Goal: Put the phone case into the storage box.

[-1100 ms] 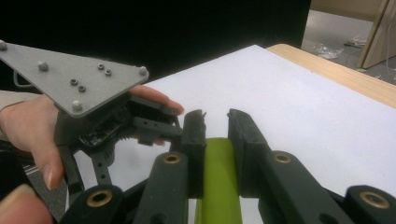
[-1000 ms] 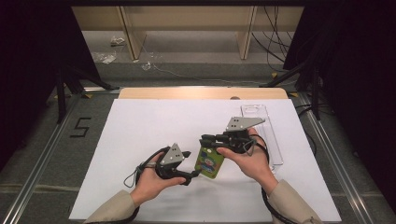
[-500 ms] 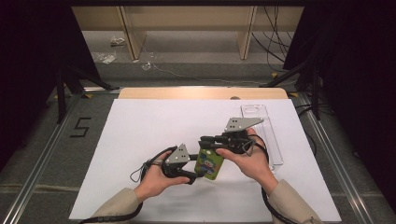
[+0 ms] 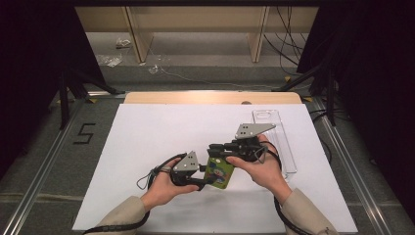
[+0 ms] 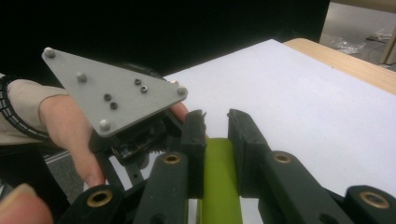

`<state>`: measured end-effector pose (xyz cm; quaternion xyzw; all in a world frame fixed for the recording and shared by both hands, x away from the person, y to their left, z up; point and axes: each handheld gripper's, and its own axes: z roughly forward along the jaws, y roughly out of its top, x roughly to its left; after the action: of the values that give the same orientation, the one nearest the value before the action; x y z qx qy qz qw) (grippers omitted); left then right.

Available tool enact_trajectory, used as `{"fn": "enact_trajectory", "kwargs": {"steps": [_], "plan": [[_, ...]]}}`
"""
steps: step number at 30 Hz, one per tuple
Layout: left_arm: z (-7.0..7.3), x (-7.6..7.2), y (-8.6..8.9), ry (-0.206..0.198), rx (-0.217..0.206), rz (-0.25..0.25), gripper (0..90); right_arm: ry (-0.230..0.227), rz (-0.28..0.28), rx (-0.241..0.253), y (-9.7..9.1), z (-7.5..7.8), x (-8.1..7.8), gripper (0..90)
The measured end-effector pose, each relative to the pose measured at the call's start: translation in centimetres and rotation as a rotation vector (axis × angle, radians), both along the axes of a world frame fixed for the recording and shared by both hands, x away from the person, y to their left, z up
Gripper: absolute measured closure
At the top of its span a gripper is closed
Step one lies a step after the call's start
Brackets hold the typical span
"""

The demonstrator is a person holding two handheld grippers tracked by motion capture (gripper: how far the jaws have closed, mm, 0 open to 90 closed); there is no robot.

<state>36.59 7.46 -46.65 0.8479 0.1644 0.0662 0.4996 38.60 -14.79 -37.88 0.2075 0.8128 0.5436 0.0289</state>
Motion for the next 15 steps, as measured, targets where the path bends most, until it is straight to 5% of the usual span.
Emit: {"fn": "enact_trajectory", "kwargs": {"steps": [15], "plan": [[0.48, -0.02, 0.62, 0.053, 0.004, 0.049, 77.1, 0.004, 0.03, 0.016, 0.28, -0.06, -0.1, 78.0]]}}
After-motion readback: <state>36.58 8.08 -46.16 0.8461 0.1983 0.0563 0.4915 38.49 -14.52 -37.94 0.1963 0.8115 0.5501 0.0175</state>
